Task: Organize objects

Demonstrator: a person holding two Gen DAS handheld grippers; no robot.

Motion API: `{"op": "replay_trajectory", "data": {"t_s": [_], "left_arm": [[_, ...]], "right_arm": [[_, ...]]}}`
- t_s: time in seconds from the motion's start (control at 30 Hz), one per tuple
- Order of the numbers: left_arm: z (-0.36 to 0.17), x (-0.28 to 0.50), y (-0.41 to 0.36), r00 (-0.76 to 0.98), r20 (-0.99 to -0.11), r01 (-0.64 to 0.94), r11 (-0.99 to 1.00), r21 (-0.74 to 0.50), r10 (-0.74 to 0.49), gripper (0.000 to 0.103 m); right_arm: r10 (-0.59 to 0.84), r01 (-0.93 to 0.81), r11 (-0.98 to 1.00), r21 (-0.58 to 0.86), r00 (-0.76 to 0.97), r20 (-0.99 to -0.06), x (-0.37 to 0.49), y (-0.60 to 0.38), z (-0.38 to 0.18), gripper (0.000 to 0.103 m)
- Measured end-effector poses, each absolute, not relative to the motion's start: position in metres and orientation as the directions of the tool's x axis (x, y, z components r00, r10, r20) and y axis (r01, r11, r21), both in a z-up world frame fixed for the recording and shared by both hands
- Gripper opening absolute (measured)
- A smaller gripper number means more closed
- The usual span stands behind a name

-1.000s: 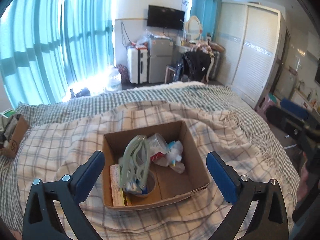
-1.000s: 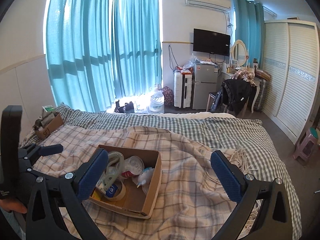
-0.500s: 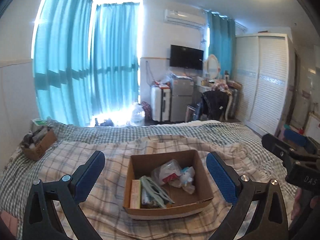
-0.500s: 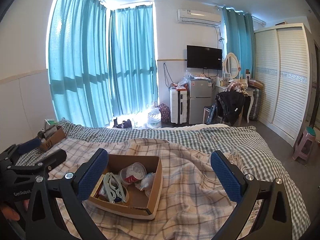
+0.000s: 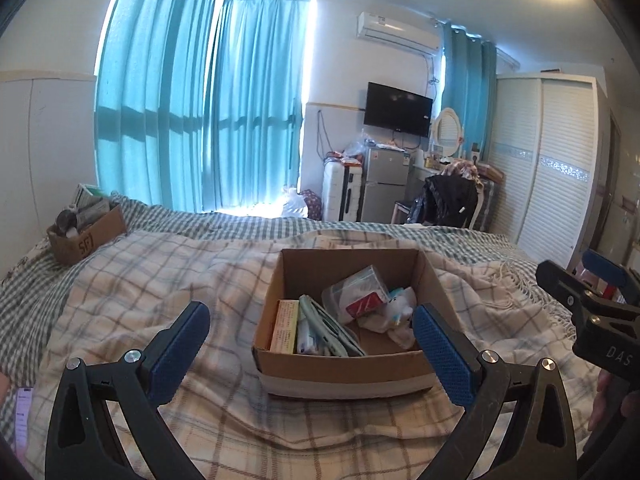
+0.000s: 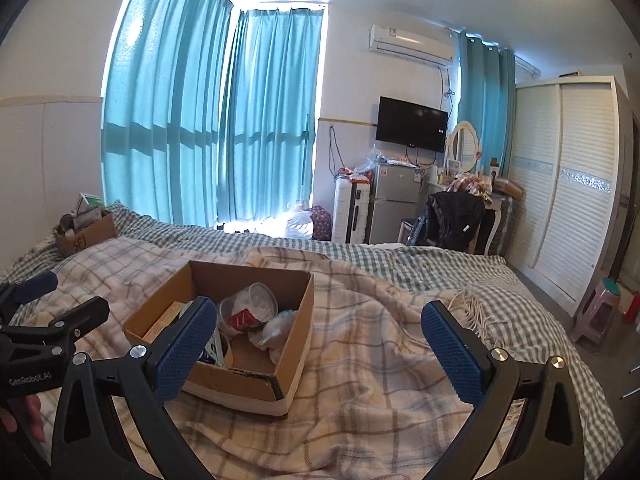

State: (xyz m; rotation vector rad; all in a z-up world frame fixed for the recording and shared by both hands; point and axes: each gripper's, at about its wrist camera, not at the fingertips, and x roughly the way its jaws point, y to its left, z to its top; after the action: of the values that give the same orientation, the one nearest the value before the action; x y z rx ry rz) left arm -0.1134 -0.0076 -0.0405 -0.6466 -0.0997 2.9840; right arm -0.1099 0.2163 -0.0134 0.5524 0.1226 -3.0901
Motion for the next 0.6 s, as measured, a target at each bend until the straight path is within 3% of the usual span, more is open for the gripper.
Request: {"op": "replay_trajectory", "data": {"t_s": [0.6], "left_arm": [[-0.0365,-0.1041,-0.0049,-0.908,-0.409,-0.077,-0.995,-0.065,0.097,0.103]], "right_arm": [[0.017,0.007,-0.998,-0.065,-0.934,-0.358,-0.1099,0.2195,-0.0202,0.103]]}}
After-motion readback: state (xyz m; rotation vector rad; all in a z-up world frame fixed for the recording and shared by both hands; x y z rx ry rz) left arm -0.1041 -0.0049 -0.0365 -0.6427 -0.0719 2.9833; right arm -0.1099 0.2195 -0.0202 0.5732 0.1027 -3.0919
